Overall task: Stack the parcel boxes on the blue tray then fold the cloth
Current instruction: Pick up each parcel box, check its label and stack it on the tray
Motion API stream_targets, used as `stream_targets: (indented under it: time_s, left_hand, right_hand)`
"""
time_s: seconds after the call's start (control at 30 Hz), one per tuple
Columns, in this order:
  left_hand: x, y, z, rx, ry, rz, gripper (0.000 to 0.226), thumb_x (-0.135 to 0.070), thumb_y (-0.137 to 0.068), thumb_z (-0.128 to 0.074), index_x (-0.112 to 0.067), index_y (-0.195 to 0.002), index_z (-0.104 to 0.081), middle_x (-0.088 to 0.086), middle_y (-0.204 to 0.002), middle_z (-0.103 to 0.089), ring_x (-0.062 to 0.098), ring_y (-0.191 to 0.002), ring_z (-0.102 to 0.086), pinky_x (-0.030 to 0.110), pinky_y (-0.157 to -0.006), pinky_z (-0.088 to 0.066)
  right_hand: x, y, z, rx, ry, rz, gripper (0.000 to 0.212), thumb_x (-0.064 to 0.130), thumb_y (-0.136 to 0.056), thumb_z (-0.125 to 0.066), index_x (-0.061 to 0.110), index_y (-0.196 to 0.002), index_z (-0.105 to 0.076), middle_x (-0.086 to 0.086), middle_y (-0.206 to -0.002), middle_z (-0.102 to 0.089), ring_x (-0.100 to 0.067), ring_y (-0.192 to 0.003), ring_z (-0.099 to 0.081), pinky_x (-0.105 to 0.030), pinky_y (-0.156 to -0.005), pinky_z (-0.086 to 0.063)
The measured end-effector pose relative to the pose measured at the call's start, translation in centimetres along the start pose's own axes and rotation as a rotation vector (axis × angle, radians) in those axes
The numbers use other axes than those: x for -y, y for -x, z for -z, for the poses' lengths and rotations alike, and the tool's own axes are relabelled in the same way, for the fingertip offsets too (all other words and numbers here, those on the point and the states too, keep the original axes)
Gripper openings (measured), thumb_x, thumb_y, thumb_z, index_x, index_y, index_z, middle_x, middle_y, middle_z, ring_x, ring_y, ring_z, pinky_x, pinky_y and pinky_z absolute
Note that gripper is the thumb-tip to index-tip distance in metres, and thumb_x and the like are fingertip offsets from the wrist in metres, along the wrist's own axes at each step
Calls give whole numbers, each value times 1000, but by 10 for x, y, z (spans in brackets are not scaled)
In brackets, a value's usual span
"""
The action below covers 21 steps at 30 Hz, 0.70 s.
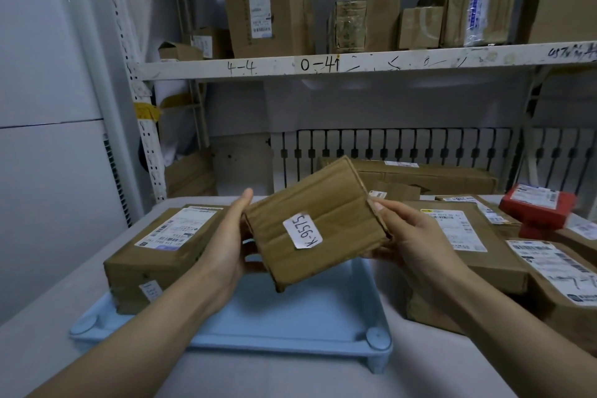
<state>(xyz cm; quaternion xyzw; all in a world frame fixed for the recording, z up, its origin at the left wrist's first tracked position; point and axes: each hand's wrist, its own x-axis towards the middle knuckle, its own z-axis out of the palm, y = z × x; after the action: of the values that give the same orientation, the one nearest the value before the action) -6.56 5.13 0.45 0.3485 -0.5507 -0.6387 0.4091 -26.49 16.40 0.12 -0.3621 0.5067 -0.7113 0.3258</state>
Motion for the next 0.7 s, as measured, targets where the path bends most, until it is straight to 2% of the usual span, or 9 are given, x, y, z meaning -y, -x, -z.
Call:
stream_targets:
  time_s: [0.1, 0.17, 0.3, 0.4, 0.5, 0.6, 0.63, 0.7]
  left_hand:
    - [-4, 3, -2, -11, -55, -39, 54, -68, -89, -41, -31, -82, -79, 7, -96, -76, 25, -92, -71, 49, -83, -57]
    - [-6, 6, -4, -32, -79, -54, 52, -66, -90, -42, -32, -76, -79, 2, -86, -77, 20, -82, -72, 44, -78, -58]
    - [-8, 10, -8, -17, -135, -91, 49, -63, -91, -44, -29, -82, -78, 0, -81, -77, 13, -70, -72, 38, -72, -56]
    - [-9, 12, -11, -14, -186, -130, 46, -61, -90, -47, -26, -91, -77, 2, -87, -76, 16, -79, -70, 39, -81, -57]
    - [-10, 15, -14, 32, -228, -201, 49, -63, -83, -52, -27, -111, -70, -5, -92, -75, 13, -86, -67, 29, -80, -53]
    - [-11, 16, -18, 73, -247, -255, 63, -63, -73, -60, -34, -130, -60, -2, -118, -67, 8, -101, -63, 12, -72, -47]
    - [-11, 16, -19, 65, -259, -271, 61, -59, -74, -63, -36, -131, -58, 1, -123, -62, 7, -103, -61, 8, -70, -46]
    - [-13, 18, -21, 58, -294, -289, 57, -53, -76, -68, -39, -130, -58, 5, -125, -54, 3, -102, -57, 3, -68, -44]
  right_hand:
    - [-2, 0, 2, -5, 30, -45, 19, 18, -98, -56, 12, -100, -74, -16, -79, -71, -24, -60, -65, -31, -52, -57]
    - [-3, 1, 3, 4, 67, -75, 21, 18, -100, -54, 9, -104, -72, -18, -82, -70, -26, -61, -65, -31, -52, -56]
    - [-6, 1, 5, 14, 179, -126, 27, 27, -101, -50, 9, -103, -71, -19, -88, -73, -25, -65, -67, -35, -60, -53]
    - [-9, -1, 5, 19, 246, -171, 39, 44, -99, -48, 20, -93, -78, -11, -95, -77, -21, -80, -72, -39, -74, -56]
    - [-8, 0, 5, 31, 148, -260, 48, 64, -92, -46, 31, -89, -81, -8, -100, -78, -27, -98, -72, -48, -95, -54]
    - [-8, 0, 8, 66, -12, -363, 62, 77, -84, -45, 29, -109, -76, -10, -108, -76, -29, -103, -71, -47, -98, -51]
    - [-9, 1, 9, 77, -57, -396, 66, 78, -83, -45, 27, -111, -75, -10, -109, -75, -29, -102, -71, -45, -97, -50]
    - [-8, 3, 13, 107, -120, -429, 66, 78, -83, -44, 24, -105, -76, -9, -101, -77, -25, -88, -72, -41, -84, -49]
